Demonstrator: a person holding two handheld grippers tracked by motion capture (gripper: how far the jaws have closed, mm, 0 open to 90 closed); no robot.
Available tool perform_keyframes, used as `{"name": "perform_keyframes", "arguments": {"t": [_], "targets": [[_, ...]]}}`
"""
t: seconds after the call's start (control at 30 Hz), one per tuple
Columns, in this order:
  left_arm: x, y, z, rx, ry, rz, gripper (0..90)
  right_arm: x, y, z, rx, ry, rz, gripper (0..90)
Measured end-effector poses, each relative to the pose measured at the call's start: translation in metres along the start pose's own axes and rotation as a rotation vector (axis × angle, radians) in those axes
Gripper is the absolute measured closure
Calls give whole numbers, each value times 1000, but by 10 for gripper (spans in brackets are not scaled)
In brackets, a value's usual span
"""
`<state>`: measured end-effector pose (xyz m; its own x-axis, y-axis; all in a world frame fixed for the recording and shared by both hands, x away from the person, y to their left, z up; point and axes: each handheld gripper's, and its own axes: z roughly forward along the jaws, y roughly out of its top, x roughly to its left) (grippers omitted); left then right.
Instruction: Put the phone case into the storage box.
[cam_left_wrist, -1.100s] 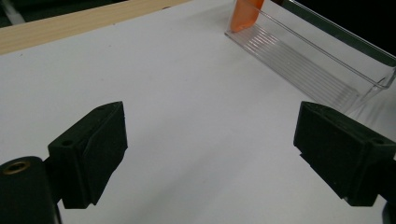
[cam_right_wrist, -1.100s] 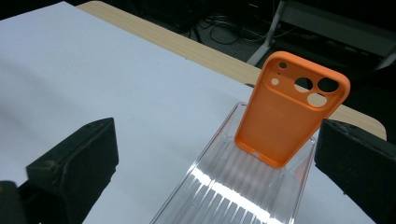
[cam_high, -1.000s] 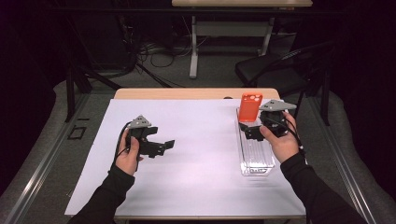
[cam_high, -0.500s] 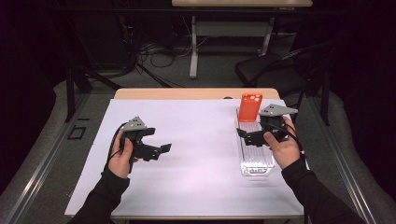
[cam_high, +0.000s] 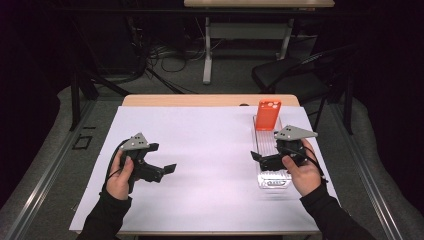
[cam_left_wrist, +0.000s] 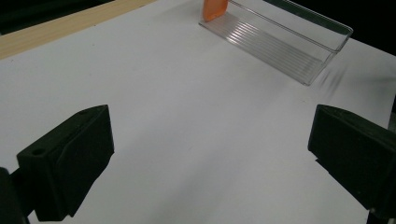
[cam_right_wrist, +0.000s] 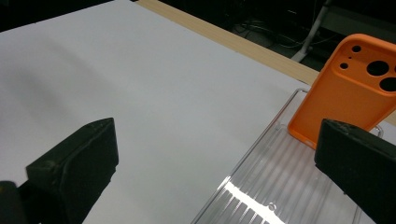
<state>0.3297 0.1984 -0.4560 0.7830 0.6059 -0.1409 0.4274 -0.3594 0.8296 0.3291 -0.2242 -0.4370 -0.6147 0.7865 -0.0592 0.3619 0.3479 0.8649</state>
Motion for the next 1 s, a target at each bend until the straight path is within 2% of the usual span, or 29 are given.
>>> {"name": "perform_keyframes", "arguments": {"t": [0.07, 0.2, 0.43, 0.57, 0.77, 1.0], "targets": [[-1, -2, -1, -3, -15, -1, 3, 4, -4, -1, -2, 8, -2, 0], [-3, -7, -2, -4, -9, 8, 3, 11, -12, -2, -5, 20, -11, 0], [-4, -17, -6, -24, -26, 1, 3, 22, -27, -5, -22, 13, -32, 0], [-4, -23, -8, -30, -36, -3, 3, 25, -37, -7, -29, 23, -18, 0], [-4, -30, -9, -17, -20, 9, 3, 28, -52, -10, -33, 10, -2, 0], [-2, -37, -8, -29, -31, 2, 3, 34, -68, -16, -52, -8, -12, 0]]}}
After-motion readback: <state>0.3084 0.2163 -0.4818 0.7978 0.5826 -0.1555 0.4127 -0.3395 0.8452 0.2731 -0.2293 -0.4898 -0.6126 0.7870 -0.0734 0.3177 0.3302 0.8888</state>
